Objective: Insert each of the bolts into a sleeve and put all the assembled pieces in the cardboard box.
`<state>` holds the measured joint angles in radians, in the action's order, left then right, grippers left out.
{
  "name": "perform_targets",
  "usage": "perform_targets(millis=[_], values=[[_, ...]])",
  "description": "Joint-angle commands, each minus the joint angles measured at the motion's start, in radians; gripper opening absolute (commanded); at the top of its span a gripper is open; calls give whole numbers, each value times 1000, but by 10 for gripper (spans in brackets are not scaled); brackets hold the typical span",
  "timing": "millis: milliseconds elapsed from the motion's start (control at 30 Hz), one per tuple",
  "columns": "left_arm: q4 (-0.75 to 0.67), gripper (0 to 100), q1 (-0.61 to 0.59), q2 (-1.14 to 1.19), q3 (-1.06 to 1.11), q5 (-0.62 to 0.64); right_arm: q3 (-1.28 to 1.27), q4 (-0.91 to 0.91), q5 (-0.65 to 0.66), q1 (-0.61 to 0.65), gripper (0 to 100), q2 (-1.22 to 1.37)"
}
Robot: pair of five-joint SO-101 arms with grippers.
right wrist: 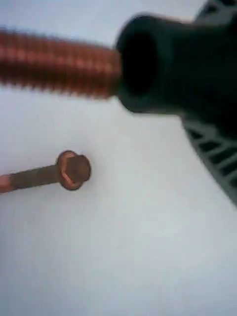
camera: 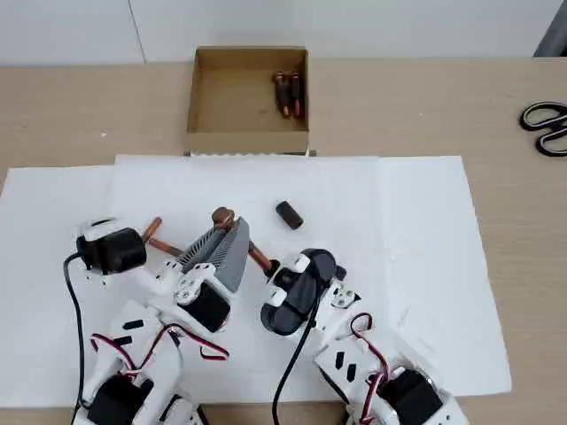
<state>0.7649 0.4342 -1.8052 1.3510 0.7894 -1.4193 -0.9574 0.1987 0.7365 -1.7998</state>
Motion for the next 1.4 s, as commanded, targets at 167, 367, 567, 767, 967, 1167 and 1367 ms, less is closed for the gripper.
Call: perform_targets(millis=[167,367,567,767,967,1167,1367], values=[[-46,7,2,-11,12,-34,11,28,8,5,2,-13],[-46,7,26,-11,48,-31,8,64,8,5,2,-12],[-40,7,100,-11,53,-34,6,64,8,5,2,-12],[97,7,186,-11,54,-104,6,64,8,5,2,-12],[229,6,272,-11,53,-224,5,62,8,5,2,-12],[311,6,338,-11,58,-292,3,62,8,5,2,-12],[324,89,311,-8,58,-313,-11,62,8,4,2,-12]])
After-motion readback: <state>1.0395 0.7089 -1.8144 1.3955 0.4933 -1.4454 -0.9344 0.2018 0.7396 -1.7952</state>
